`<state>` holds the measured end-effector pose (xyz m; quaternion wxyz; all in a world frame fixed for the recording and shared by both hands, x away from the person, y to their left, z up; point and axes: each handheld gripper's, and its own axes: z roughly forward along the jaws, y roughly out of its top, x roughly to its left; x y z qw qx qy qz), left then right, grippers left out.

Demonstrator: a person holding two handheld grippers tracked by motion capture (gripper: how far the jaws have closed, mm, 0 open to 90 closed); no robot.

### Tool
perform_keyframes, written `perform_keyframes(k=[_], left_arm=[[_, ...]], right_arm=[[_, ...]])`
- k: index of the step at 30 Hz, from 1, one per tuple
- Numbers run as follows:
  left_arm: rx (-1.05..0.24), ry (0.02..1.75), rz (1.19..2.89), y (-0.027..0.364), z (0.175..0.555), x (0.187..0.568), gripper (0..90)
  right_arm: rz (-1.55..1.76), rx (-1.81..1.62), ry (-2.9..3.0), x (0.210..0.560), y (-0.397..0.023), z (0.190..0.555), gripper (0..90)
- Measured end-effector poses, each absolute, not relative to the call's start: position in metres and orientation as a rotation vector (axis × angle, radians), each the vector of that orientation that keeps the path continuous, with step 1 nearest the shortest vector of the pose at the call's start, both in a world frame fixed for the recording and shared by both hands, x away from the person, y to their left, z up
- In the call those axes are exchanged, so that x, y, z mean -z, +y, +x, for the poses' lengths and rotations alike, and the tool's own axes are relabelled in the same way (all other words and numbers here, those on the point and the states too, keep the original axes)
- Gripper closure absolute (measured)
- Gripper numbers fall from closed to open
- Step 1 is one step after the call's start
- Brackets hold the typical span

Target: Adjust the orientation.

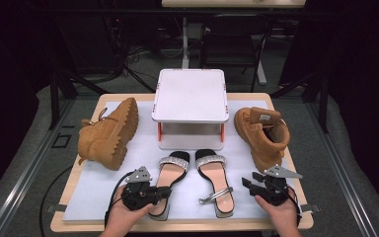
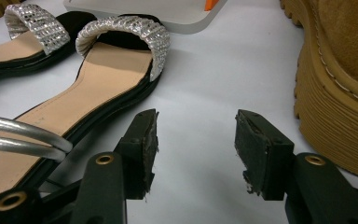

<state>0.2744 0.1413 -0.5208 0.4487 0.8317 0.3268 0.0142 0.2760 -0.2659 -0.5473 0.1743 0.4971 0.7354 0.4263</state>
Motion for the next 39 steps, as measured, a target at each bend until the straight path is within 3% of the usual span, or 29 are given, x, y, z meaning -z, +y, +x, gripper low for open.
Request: perform_keyframes(k=[32, 39], left_arm=[[-0.030, 0.838, 2.034, 0.143, 0.285, 0.522, 80.5], [-0.022, 0.857, 2.014, 0.144, 0.283, 0.518, 72.3]], right_arm=[[1.407, -1.208, 2.091, 0.547, -0.266, 0.275, 48.6], [1.408, -1.209, 2.091, 0.547, -0.266, 0.275, 48.5]])
